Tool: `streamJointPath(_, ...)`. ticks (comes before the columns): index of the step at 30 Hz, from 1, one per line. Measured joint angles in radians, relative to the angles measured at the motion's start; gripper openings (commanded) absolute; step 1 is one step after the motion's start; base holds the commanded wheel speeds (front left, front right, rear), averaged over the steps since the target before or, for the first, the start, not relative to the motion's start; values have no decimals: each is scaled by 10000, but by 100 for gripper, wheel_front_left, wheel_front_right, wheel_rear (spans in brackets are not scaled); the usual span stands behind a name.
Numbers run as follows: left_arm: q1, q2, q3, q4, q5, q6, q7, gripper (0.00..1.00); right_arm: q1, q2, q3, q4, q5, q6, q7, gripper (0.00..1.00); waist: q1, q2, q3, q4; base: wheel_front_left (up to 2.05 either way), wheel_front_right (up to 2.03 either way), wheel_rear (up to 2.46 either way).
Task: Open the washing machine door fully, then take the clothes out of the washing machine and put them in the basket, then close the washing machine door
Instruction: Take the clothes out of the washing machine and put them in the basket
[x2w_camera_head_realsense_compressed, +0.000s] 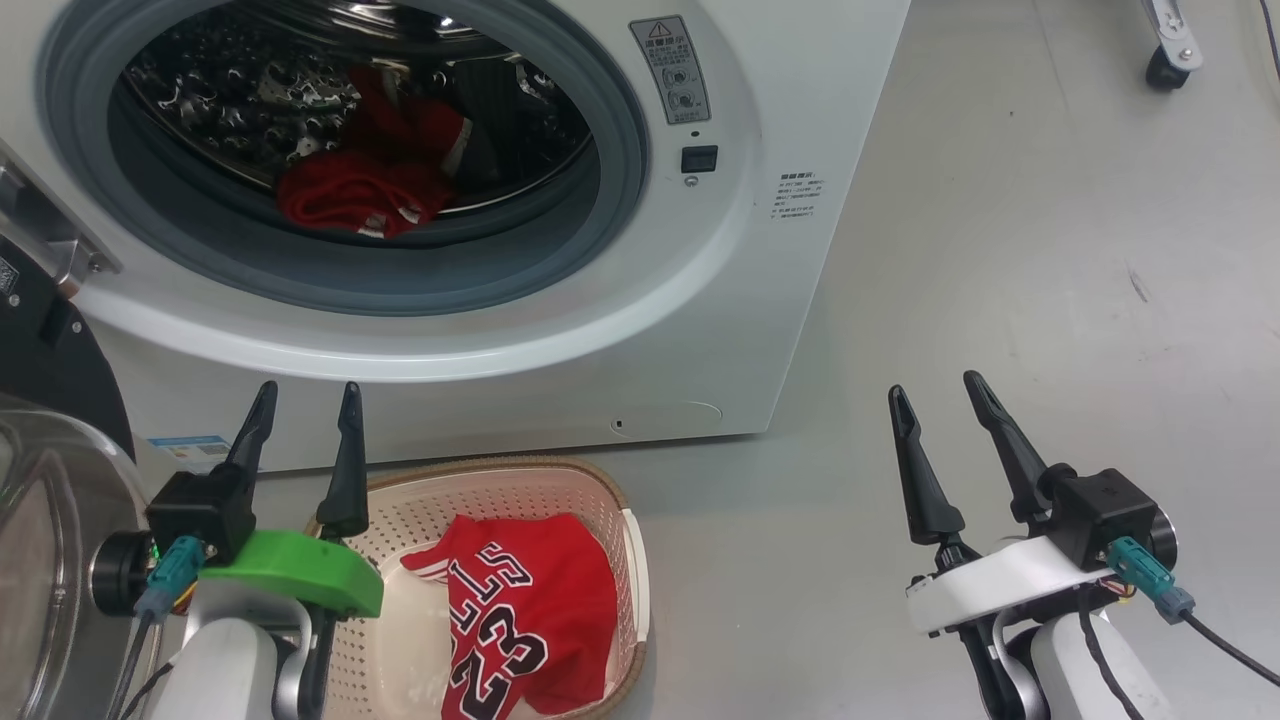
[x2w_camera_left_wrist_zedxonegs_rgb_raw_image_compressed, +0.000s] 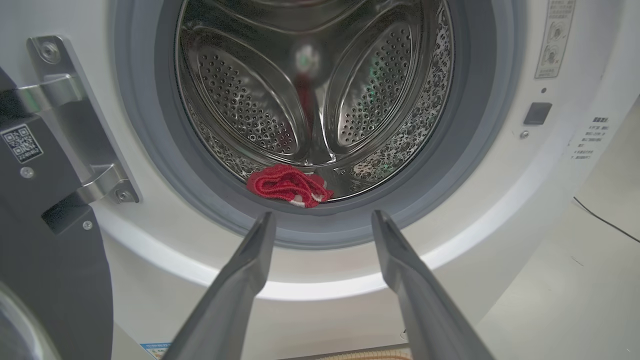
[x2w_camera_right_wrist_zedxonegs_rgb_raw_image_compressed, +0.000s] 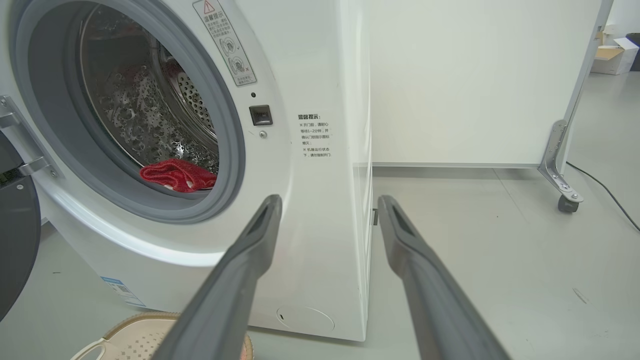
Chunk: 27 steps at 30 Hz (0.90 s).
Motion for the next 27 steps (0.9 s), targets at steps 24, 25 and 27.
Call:
streamJointPath(24, 2076, -54, 40, -1630, 167, 324, 0, 100, 1031, 29, 35, -353, 27, -280, 0, 100, 0, 0, -982, 229, 0, 0, 0)
streamJointPath(25, 2097, -54, 35, -1662, 167, 374, 0, 100, 1055, 29, 69, -353, 27, -280, 0, 100, 0, 0, -993, 222, 0, 0, 0)
streamJointPath(27, 2191, -54, 33, -1726, 169, 374, 0, 100, 1120, 31, 142, -357, 27, -282, 0, 100, 0, 0, -1015, 202, 0, 0, 0)
